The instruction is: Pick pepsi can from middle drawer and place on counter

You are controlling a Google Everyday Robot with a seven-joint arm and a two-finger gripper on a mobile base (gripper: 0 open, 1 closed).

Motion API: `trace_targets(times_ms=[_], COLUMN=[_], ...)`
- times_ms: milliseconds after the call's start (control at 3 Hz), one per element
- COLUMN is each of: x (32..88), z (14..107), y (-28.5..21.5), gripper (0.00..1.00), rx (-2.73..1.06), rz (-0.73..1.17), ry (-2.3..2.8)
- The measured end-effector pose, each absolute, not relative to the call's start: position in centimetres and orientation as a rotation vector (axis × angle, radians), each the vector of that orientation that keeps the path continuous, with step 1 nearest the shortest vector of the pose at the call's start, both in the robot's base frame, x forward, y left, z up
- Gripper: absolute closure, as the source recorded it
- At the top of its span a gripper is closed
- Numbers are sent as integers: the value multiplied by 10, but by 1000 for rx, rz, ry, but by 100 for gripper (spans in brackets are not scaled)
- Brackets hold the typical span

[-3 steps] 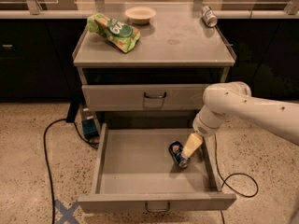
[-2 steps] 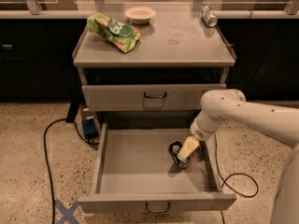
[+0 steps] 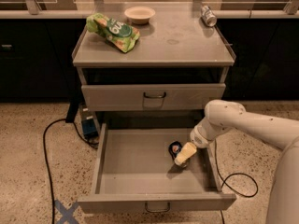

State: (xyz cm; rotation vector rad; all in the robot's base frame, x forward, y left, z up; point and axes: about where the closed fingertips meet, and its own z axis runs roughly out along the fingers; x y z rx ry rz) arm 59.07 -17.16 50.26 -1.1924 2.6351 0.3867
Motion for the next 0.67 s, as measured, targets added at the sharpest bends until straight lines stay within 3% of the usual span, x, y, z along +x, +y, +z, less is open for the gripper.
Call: trace_targets(times_ms=[667], x=[585], z=[499], y=[-176], gripper=[0], rx=[-1144], rz=[415], ry=[2635])
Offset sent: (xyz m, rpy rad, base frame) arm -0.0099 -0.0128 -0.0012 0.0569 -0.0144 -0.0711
